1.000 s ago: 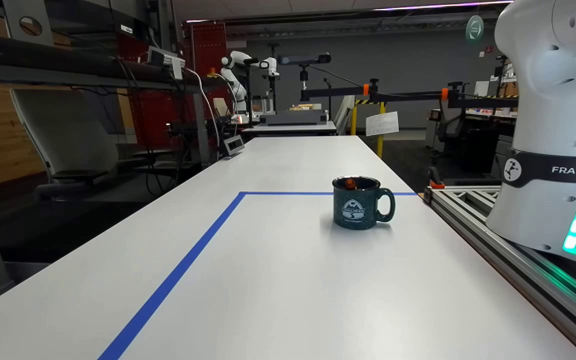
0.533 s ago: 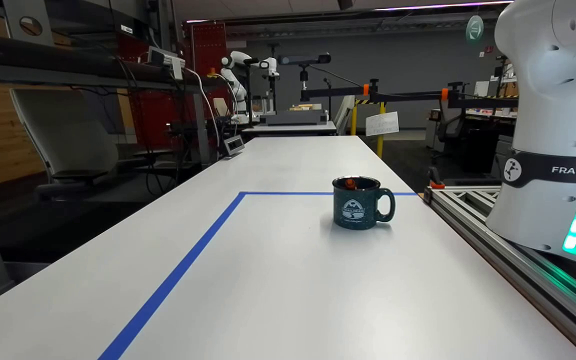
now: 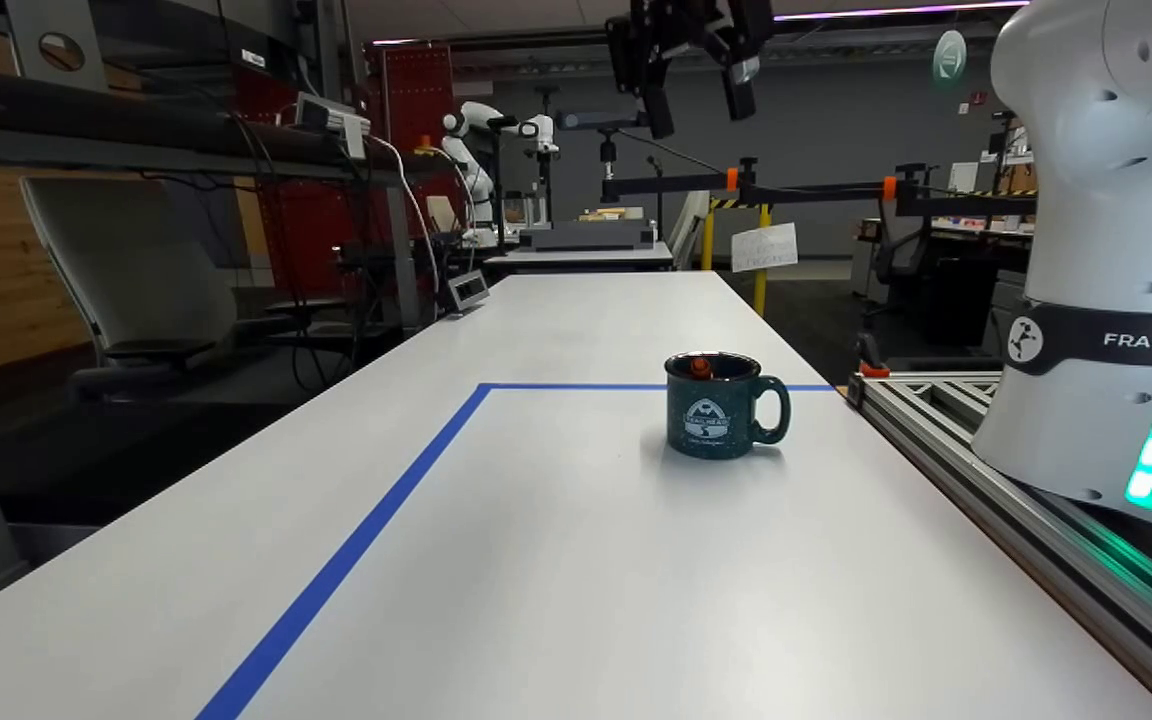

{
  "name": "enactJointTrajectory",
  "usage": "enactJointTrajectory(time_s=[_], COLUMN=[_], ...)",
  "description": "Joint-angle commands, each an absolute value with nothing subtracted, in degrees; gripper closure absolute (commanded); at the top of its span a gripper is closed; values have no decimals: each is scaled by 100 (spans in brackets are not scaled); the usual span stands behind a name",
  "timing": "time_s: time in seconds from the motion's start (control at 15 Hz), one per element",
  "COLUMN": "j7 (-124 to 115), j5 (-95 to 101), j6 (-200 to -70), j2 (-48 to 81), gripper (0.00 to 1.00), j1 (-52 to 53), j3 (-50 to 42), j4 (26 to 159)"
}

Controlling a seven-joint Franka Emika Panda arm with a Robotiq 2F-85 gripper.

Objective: Take the marker out of the green mug.

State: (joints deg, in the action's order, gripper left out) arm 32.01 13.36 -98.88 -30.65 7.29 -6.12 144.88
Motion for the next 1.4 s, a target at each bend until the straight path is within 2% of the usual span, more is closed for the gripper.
enactJointTrajectory(time_s=[0.0,0.6,0.67,1.33], j7=[3421,3405,3368,3504], j5=[1666,2345,2348,2223], j6=[-10515,-11529,-11209,-11596], j2=[-3267,-3211,-3222,-2849], gripper=[0,0,0,0], j1=[550,144,147,129], j3=[-691,-721,-612,-781], j4=[15036,15826,15722,15762])
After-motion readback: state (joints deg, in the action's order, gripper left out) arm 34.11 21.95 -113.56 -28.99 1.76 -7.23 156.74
